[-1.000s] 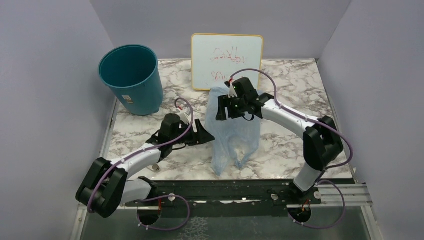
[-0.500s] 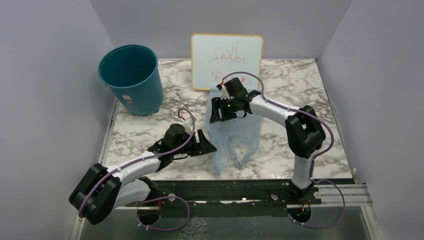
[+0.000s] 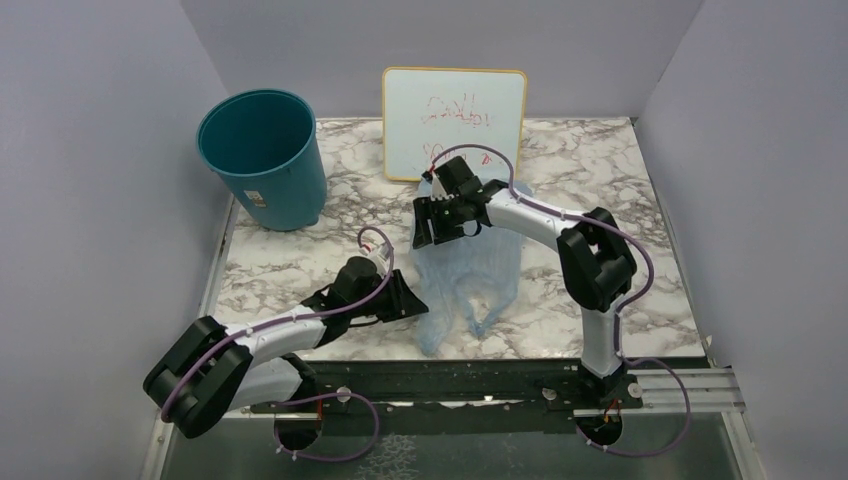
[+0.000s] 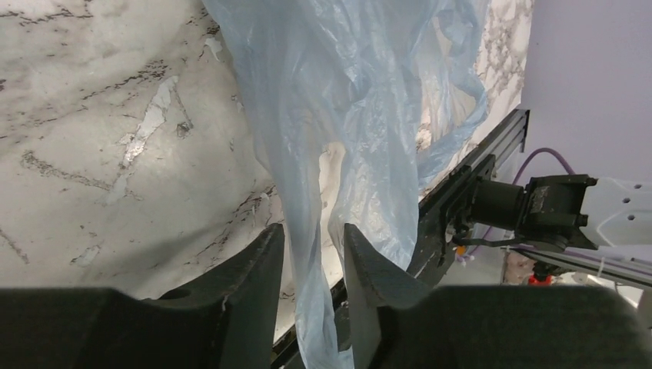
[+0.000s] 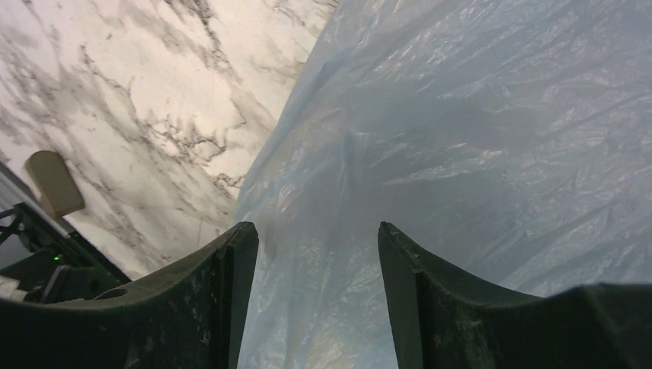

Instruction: Put the trash bags into the trash bin

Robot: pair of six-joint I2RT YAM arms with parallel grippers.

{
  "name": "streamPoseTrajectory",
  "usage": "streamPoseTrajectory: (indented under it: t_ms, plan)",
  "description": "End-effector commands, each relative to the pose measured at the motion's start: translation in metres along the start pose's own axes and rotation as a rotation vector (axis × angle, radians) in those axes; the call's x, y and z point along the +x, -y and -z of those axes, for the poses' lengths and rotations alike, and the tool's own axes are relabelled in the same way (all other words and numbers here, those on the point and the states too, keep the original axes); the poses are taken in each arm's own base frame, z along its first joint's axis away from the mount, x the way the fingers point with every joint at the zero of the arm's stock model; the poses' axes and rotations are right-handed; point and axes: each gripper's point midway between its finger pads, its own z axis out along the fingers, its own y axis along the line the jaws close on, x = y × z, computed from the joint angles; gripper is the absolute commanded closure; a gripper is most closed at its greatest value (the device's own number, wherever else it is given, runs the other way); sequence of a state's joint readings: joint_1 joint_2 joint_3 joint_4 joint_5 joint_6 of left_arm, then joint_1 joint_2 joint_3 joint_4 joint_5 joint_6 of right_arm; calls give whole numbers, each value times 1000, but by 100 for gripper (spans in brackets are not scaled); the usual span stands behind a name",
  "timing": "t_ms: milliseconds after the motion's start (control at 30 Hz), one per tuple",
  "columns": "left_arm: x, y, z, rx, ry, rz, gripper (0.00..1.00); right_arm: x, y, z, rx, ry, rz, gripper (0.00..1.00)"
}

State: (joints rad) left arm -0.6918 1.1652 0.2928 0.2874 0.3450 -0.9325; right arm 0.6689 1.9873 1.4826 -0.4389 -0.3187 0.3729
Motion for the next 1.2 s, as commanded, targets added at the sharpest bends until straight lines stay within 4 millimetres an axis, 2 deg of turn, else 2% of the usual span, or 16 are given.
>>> streamPoseTrajectory:
  t_ms: [0,33,67,167,200,300,433,600,800,833,867,933,1000,1067,1167]
  plan:
    - [-3,-3,-3,-5,32,1,68,4,6,-13,71,-29,20,38]
    - [-2,-4,-3,-7,29,4,71,5,7,-16,84,-31,30,40]
    - [-2,-4,-4,-5,28,4,77,4,8,-17,97,-27,34,47]
    - [-1,-2,-5,5,24,-1,96,-4,17,-16,161,13,31,75]
    - [-1,-2,-4,6,24,-2,100,-9,20,-14,185,36,29,83]
    - [-2,-1,-2,11,37,-5,100,-28,25,-1,250,108,32,97]
    - [-4,-1,5,21,73,-2,100,-53,36,20,357,215,22,100]
    - [-7,-1,13,26,117,6,100,-70,47,41,431,292,3,99]
    - [-21,2,21,-15,165,-44,100,-68,51,57,468,274,30,89]
    - [-23,2,22,-30,170,-56,100,-67,47,60,447,279,49,85]
    - [-26,1,24,-49,174,-63,96,-68,40,63,404,290,81,79]
    - [-29,2,26,-68,179,-86,91,-66,28,68,336,291,119,63]
    - [-30,2,28,-81,178,-98,84,-57,17,68,265,265,133,52]
    - [-31,3,30,-86,179,-108,84,-44,1,64,159,225,138,47]
    - [-32,2,31,-91,180,-109,70,-22,-29,55,-43,151,129,40]
